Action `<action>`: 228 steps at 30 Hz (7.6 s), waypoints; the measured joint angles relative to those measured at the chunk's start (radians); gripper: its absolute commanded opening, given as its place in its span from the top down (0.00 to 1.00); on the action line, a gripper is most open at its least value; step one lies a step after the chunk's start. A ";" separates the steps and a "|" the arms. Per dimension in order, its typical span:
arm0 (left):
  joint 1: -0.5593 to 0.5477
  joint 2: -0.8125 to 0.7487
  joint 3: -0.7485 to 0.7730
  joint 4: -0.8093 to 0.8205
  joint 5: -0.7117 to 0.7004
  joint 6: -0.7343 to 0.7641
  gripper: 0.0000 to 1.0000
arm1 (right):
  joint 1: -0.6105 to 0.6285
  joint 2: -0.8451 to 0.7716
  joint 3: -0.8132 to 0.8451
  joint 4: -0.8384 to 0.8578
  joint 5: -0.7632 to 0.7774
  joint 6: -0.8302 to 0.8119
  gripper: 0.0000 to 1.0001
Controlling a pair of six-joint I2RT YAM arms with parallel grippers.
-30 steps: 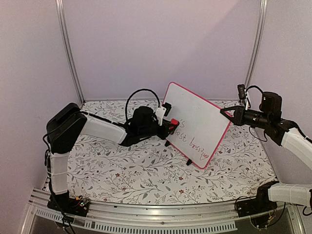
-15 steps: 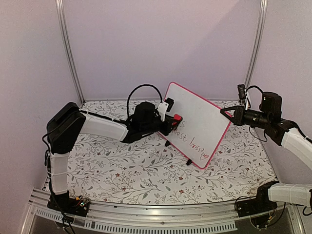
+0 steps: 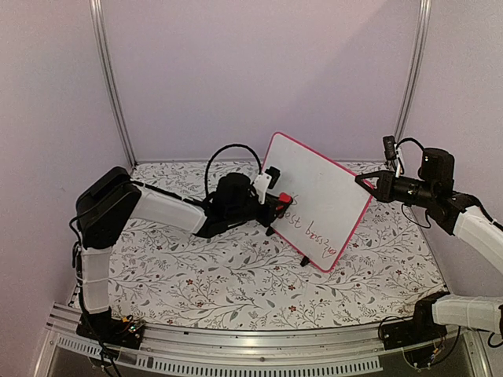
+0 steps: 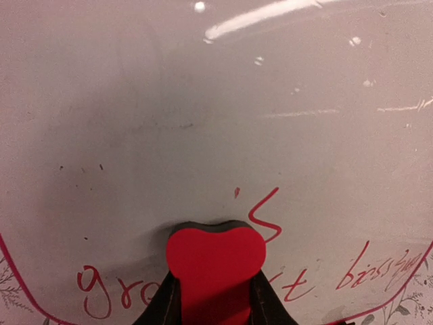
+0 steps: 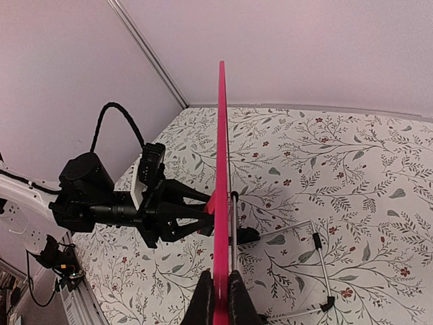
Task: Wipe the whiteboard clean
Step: Erase the center of the whiteboard.
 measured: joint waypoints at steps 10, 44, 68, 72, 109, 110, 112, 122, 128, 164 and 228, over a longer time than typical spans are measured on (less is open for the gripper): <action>0.000 0.002 0.056 -0.051 0.000 0.019 1.00 | 0.000 0.000 0.000 0.000 0.008 0.007 1.00; -0.013 0.005 0.065 -0.043 0.012 0.015 1.00 | -0.001 0.002 0.000 0.001 0.009 0.007 1.00; -0.037 0.013 0.007 -0.022 0.000 -0.006 1.00 | -0.001 0.002 0.000 0.001 0.011 0.008 1.00; -0.037 0.013 0.027 -0.052 -0.004 0.002 1.00 | -0.001 0.000 0.000 0.000 0.017 0.011 1.00; -0.008 0.028 0.036 -0.037 -0.001 -0.013 1.00 | -0.002 0.000 0.000 -0.002 0.027 0.012 1.00; -0.005 0.028 0.034 -0.037 0.000 -0.015 1.00 | -0.002 0.000 0.000 -0.002 0.027 0.012 1.00; 0.002 0.029 0.025 -0.036 0.001 -0.023 1.00 | -0.002 0.000 0.000 -0.002 0.027 0.012 1.00; 0.027 0.032 0.003 -0.042 0.002 -0.031 1.00 | -0.002 0.002 0.000 -0.001 0.027 0.012 1.00; 0.021 0.032 0.005 -0.044 0.008 -0.026 1.00 | -0.002 0.002 0.000 -0.001 0.027 0.012 1.00; -0.041 0.017 0.079 -0.032 -0.143 0.069 1.00 | -0.002 0.001 0.000 0.000 0.021 0.011 1.00; 0.141 0.036 -0.048 -0.103 -0.010 0.064 1.00 | -0.001 0.007 -0.002 0.011 0.002 0.010 1.00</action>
